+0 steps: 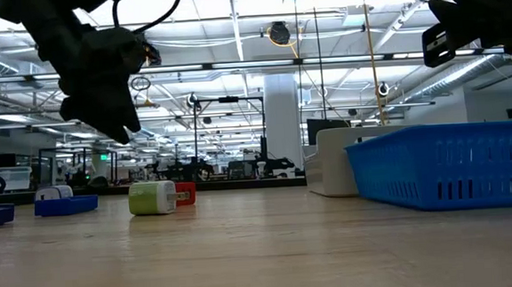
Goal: Pick & Place Office items
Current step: Put the top red charger adapter into the gray bin
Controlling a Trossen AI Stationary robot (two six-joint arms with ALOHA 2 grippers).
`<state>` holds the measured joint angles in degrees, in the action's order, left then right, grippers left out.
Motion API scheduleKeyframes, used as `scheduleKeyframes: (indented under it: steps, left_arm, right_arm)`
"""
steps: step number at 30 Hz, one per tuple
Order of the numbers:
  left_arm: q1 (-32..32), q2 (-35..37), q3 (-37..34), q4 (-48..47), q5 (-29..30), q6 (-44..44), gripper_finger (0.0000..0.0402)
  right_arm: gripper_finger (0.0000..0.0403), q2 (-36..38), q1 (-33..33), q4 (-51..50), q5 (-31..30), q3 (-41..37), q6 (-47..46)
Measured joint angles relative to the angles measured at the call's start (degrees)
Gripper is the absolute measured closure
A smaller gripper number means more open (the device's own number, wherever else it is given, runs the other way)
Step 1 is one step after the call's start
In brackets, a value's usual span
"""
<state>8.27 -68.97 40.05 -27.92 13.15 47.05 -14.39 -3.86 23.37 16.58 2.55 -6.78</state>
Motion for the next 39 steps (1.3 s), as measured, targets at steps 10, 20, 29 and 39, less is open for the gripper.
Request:
scheduleKeyframes:
  steps: [10,20,29,39]
  left_arm:
    - [0.0,0.0,0.0,4.35,0.49,-17.49,0.0188]
    - [0.0,-0.02,0.0,4.44,3.54,-52.83,0.0188]
    - [-1.33,-3.39,-1.77,13.93,1.73,-55.96,0.0188]
    - [-4.02,-13.34,-2.08,25.37,-6.77,-58.32,0.0188]
  right_arm:
    - [0.0316,0.01,0.02,-0.11,0.02,0.0,-0.02]
    - [0.0316,0.0,0.0,-0.13,0.02,0.0,-0.02]
    - [0.0316,0.0,0.0,-0.13,0.04,0.0,0.13]
    - [0.0316,-0.02,0.02,-0.08,-0.07,0.0,0.33]
